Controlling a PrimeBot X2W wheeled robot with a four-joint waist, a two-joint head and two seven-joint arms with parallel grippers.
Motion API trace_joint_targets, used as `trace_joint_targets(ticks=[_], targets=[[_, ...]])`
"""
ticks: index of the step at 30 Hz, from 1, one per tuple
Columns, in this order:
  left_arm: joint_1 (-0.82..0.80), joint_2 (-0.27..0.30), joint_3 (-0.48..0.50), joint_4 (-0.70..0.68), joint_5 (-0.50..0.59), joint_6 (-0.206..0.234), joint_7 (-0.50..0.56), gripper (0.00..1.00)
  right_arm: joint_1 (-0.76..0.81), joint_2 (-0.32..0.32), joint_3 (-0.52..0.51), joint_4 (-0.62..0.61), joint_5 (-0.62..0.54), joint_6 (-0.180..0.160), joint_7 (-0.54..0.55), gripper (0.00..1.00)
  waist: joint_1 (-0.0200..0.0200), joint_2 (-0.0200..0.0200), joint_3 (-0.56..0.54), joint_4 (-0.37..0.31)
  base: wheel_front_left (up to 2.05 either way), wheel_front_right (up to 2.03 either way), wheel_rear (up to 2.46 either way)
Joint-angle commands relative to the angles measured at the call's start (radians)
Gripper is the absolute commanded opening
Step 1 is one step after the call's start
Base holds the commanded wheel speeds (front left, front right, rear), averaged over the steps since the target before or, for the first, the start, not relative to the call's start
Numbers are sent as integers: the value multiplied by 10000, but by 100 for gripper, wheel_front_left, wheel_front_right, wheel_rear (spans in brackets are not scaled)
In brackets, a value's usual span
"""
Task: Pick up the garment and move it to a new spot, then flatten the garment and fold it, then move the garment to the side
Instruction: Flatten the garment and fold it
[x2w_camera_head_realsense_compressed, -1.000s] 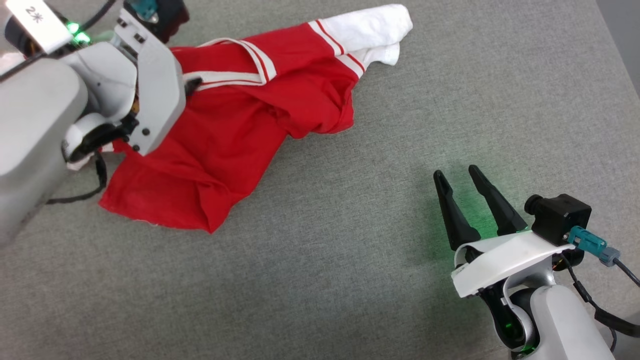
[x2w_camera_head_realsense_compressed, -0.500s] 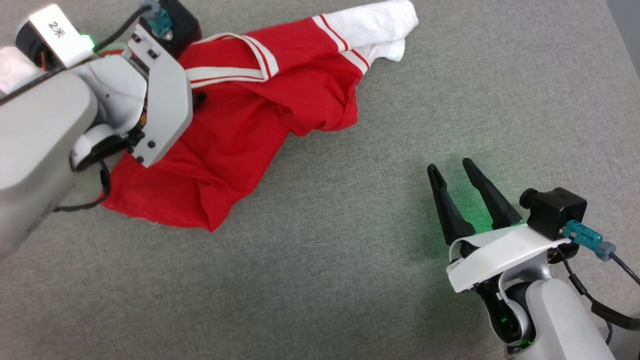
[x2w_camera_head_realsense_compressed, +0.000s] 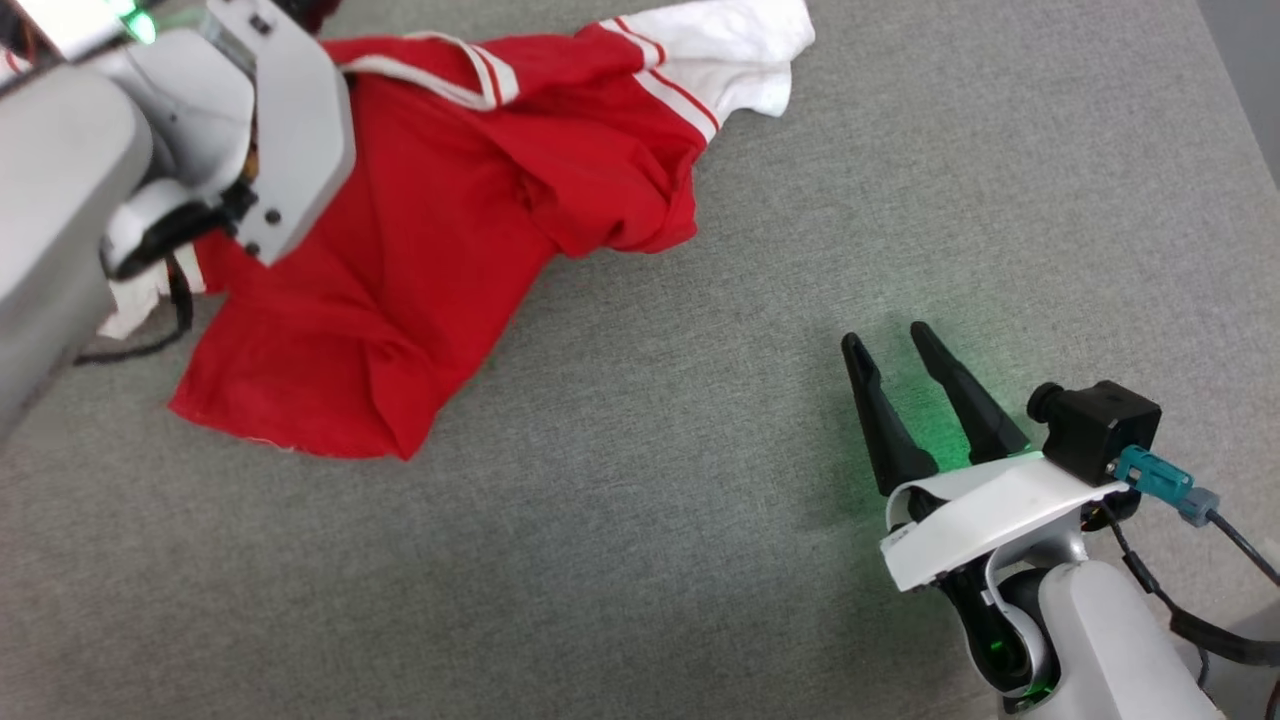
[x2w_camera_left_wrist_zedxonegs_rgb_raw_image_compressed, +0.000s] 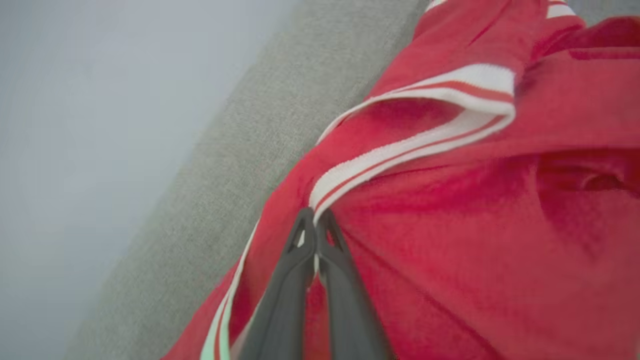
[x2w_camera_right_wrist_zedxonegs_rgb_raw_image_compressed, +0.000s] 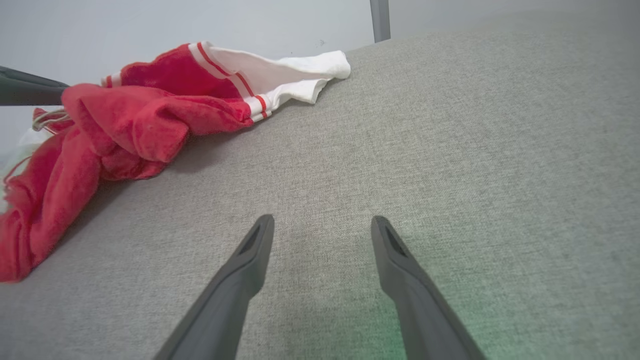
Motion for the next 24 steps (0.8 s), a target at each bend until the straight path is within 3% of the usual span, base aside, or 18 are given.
trace_joint_targets(ticks=[1, 7, 9, 11, 12, 13, 17, 24], targets=[[-144, -59, 13, 125, 33, 4, -55, 0, -108, 10, 63, 9, 86, -11, -59, 100, 0, 0, 75, -68, 0, 0, 0], [-676, -383, 13, 1134, 242, 5, -104, 0, -224, 7, 456, 137, 379, -11, -210, 100, 0, 0, 391, -406, 0, 0, 0], [-806, -526, 10, 1614, 293, 5, -163, 16, -251, 13, 589, 207, 481, -11, -292, 100, 0, 0, 471, -525, 0, 0, 0], [-907, -661, 11, 2054, 496, 5, -237, 59, -297, 12, 724, 311, 573, -11, -378, 100, 0, 0, 517, -616, 0, 0, 0], [-957, -709, 11, 2288, 554, 5, -280, 96, -318, 12, 803, 360, 614, -11, -436, 100, 0, 0, 525, -649, 0, 0, 0], [-987, -766, 14, 2550, 549, 5, -352, 100, -338, 9, 869, 419, 651, -11, -464, 100, 0, 0, 528, -677, 0, 0, 0], [-882, -1009, 14, 3138, 460, 5, -587, 100, -388, 9, 956, 668, 719, -11, -596, 100, 0, 0, 418, -666, 0, 0, 0], [-437, -1308, 70, 3080, -511, 5, -1259, 100, -357, 9, 676, 903, 288, -11, -438, 100, 0, 0, -284, 80, 0, 0, 0]])
